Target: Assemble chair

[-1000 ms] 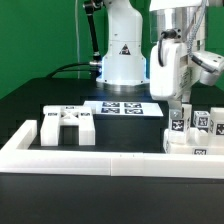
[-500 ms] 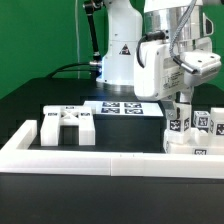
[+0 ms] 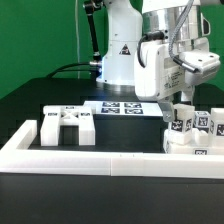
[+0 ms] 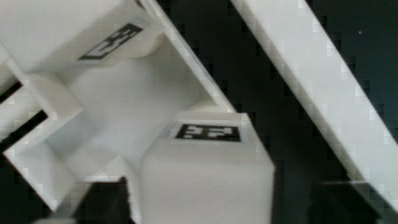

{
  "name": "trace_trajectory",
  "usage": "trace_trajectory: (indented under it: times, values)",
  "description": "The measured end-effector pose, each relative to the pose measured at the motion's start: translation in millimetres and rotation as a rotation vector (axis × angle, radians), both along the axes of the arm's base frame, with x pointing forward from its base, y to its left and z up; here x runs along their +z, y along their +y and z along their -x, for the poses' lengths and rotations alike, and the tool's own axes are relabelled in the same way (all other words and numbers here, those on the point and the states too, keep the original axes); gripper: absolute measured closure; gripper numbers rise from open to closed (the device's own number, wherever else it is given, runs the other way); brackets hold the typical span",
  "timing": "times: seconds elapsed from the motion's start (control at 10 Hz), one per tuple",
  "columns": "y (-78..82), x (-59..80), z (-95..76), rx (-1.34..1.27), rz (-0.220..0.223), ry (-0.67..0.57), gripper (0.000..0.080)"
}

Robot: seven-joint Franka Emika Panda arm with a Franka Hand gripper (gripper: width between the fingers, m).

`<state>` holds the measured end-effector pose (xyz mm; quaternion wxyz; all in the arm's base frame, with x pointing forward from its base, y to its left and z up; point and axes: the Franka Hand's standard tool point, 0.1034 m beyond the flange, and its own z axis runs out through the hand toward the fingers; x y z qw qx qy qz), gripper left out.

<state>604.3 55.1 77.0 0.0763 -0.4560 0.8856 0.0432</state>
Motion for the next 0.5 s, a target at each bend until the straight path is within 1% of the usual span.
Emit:
trace_trajectory:
  times: [0.1, 0.2, 0.3, 0.5]
  values:
    - [-0.5, 0.0, 0.0, 0.089, 0.009, -0.012, 0.0198]
    - [-0.6, 0.3, 0.2, 0.231, 0.021, -0.027, 0.0198]
    - [-0.1, 0.6, 0.0, 0.318, 0.029, -0.039, 0.0157]
    - [0.8, 0.8, -0.4, 0.611, 0.055, -0.082, 0.0151]
